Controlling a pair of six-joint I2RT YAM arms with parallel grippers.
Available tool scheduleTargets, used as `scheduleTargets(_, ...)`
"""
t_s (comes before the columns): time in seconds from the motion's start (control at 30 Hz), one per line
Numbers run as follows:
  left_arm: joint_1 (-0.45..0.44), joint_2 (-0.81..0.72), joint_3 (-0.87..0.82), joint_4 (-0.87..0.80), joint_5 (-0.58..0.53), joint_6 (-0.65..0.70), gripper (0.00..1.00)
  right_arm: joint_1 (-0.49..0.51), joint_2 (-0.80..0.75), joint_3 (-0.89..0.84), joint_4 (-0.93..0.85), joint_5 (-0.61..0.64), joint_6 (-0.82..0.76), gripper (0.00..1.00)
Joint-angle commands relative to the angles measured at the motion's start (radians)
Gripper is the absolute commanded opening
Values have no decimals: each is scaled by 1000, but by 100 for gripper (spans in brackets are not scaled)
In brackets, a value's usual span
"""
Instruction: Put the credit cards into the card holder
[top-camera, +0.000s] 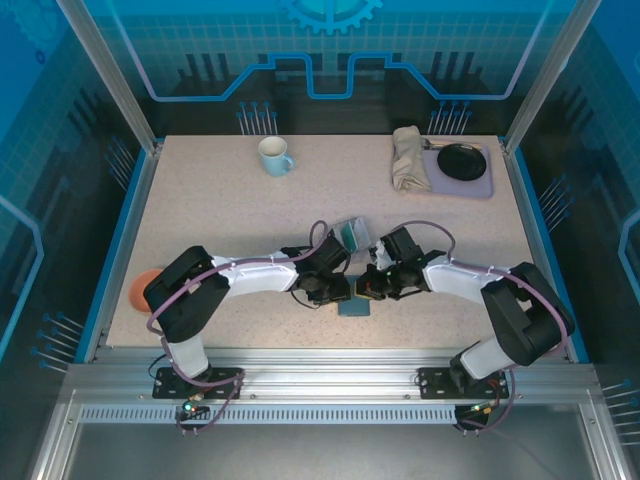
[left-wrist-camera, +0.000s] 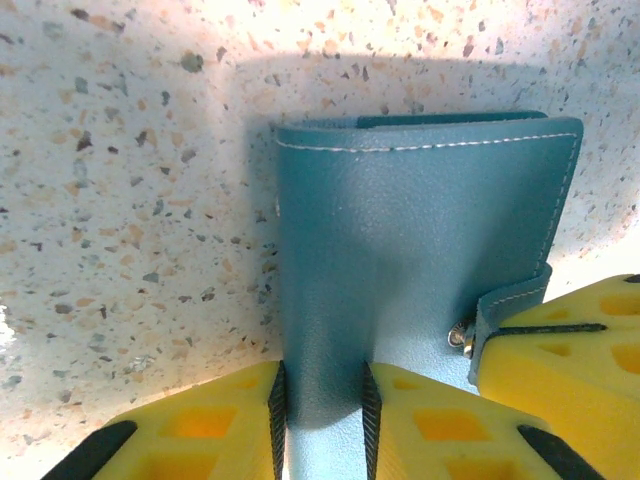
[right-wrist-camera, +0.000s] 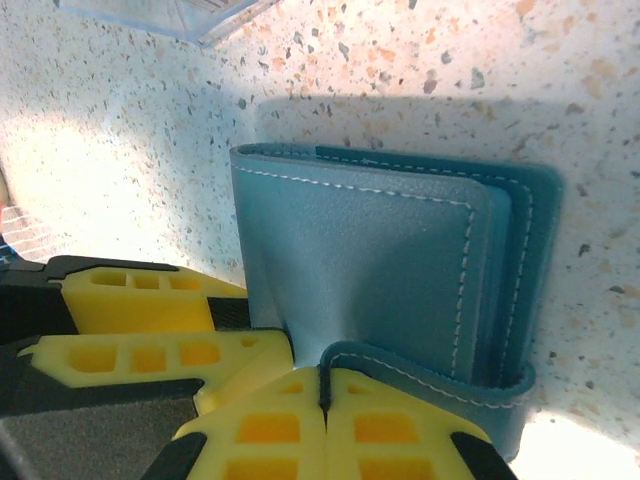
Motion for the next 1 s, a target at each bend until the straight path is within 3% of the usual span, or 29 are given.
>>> scheduleTargets(0.0,6,6,-15,20,17,11,27,15,23,30,-2,-7,4,2)
scheduleTargets(0.97,6,15,-10,20,23,8,26,34,88,-80,-118,169,2,0)
